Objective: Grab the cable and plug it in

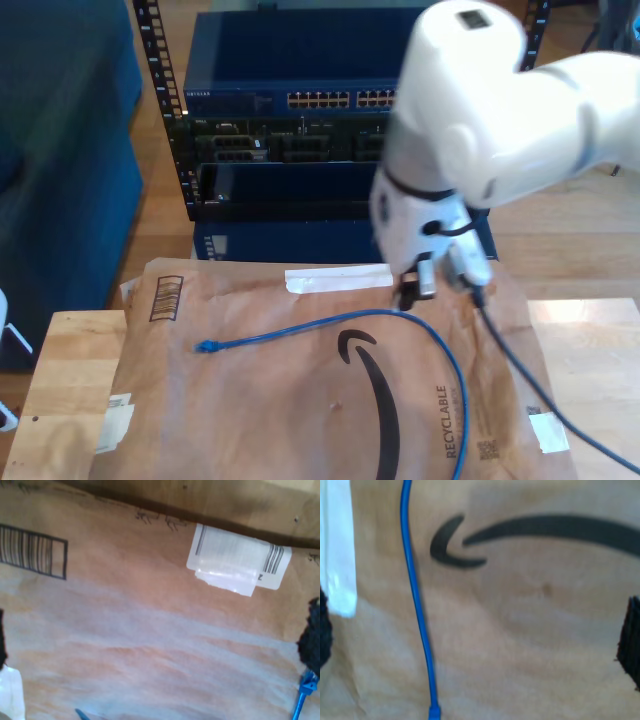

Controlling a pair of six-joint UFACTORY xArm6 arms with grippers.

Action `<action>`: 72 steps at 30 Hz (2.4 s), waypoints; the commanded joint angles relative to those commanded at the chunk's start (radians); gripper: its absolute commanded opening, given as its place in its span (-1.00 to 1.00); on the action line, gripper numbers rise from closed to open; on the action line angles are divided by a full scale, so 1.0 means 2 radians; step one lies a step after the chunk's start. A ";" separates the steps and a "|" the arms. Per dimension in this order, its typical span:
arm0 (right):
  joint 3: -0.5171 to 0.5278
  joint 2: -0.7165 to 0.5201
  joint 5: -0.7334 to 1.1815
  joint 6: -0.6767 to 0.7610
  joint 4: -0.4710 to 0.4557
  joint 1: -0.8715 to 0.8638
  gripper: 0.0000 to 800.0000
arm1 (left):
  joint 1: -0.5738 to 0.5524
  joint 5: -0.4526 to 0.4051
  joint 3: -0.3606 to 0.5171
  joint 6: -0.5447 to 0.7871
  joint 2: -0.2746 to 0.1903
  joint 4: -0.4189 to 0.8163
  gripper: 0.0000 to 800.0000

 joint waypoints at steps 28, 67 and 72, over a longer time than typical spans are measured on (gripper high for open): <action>-0.188 0.317 -0.106 0.130 -0.004 0.119 0.71 | -0.049 -0.091 0.005 -0.054 0.087 -0.002 1.00; -0.034 0.026 -0.017 0.149 -0.003 0.008 -0.99 | -0.149 -0.080 -0.062 -0.054 0.081 -0.189 1.00; 0.005 -0.083 0.018 0.148 -0.002 -0.029 -0.99 | -0.234 -0.085 -0.110 -0.090 0.104 -0.195 1.00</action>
